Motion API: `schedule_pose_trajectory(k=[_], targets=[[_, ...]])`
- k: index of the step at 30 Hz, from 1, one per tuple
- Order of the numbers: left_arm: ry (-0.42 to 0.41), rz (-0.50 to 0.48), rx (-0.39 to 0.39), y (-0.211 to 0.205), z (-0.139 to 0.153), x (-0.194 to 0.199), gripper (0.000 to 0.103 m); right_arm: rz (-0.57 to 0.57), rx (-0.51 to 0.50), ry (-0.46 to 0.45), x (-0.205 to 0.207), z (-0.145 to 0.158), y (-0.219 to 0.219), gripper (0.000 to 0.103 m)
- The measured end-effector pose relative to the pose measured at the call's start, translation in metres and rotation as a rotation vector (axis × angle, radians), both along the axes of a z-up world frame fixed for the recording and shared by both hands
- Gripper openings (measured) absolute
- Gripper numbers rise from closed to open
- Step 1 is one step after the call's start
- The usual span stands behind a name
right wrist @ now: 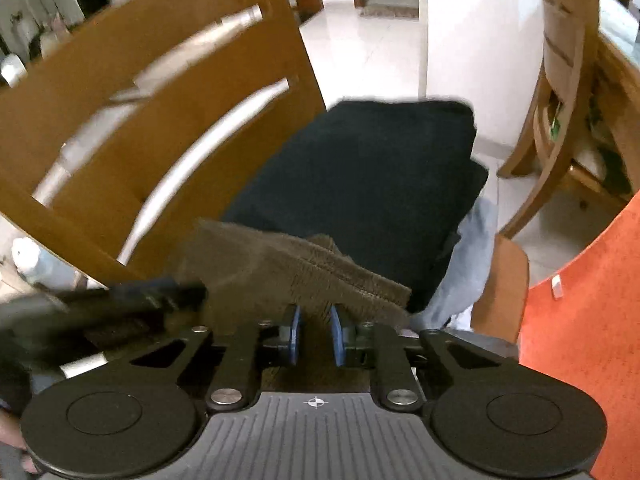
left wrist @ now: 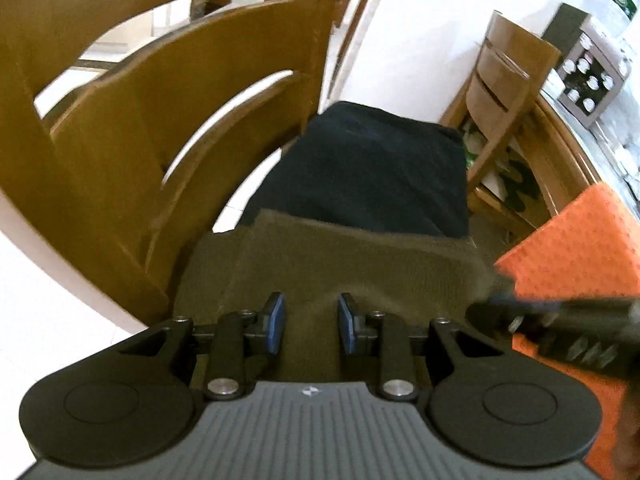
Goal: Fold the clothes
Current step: 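Lower the trousers onto the black clothes on the chair with both grippers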
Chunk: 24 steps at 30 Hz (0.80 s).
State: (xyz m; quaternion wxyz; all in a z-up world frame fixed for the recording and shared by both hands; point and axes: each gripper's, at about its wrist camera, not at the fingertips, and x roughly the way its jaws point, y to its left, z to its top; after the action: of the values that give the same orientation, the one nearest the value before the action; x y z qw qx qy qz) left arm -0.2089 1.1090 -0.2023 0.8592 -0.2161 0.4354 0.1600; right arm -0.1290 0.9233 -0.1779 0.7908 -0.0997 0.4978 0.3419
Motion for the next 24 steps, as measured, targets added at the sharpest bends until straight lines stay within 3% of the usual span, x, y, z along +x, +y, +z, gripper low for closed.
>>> schedule_pose_trajectory(k=[7,17,24], targets=[[0.114,-0.027,0.023,0.003,-0.033,0.018,0.032,-0.054,-0.039,0.072,0.012,-0.036,0.0,0.019],[0.14,-0.059,0.045,-0.001,-0.044,0.012,0.032,-0.127,-0.032,0.151,0.013,-0.053,-0.007,0.019],[0.147,-0.059,0.063,-0.005,-0.052,0.019,0.032,-0.137,-0.048,0.115,0.01,-0.063,-0.007,0.02]])
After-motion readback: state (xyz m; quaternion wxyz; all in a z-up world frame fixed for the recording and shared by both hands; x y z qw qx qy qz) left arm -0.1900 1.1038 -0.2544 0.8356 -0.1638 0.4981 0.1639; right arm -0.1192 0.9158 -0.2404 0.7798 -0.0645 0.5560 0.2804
